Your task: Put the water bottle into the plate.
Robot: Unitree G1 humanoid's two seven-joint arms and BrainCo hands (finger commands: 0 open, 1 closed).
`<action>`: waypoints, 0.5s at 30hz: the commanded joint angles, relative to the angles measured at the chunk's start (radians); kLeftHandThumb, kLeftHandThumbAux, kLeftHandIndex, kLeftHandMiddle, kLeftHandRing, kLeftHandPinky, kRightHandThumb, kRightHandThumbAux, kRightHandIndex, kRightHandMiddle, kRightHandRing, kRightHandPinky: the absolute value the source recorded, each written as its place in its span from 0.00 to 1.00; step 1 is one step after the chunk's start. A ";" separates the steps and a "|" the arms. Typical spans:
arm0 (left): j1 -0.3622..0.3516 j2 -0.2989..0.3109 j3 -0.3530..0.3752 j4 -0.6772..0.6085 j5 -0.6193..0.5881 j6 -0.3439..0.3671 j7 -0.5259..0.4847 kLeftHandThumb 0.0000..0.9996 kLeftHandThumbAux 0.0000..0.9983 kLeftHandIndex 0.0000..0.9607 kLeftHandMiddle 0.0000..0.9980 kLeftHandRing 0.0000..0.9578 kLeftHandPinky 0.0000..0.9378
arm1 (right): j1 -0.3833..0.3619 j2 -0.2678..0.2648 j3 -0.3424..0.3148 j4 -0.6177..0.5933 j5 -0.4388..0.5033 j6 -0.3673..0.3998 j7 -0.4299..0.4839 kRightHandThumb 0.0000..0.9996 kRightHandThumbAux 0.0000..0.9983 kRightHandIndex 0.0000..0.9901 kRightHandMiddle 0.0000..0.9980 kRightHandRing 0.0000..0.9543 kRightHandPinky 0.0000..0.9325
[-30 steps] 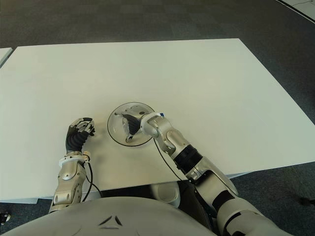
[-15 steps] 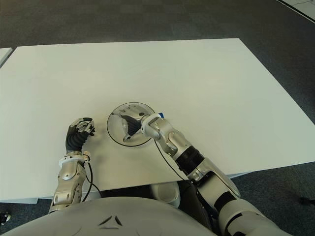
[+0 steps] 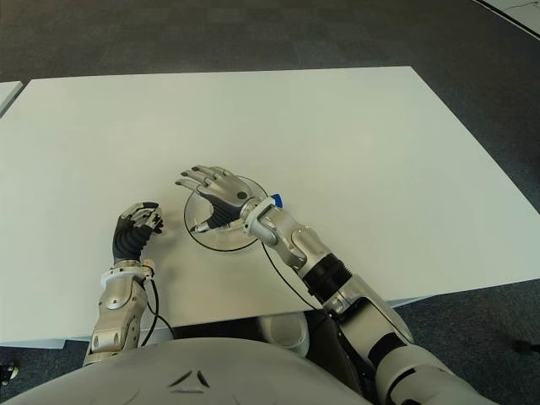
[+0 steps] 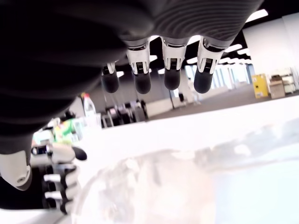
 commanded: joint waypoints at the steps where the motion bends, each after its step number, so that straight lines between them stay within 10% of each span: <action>1: 0.009 -0.010 -0.001 -0.004 0.001 0.026 0.007 0.71 0.72 0.45 0.64 0.66 0.65 | 0.020 -0.019 -0.049 0.026 0.049 -0.080 -0.081 0.00 0.46 0.00 0.00 0.00 0.00; 15: -0.001 0.000 0.006 0.028 -0.010 -0.002 0.000 0.71 0.72 0.45 0.64 0.66 0.66 | -0.008 0.020 -0.174 0.307 0.147 -0.447 -0.479 0.00 0.49 0.00 0.00 0.00 0.00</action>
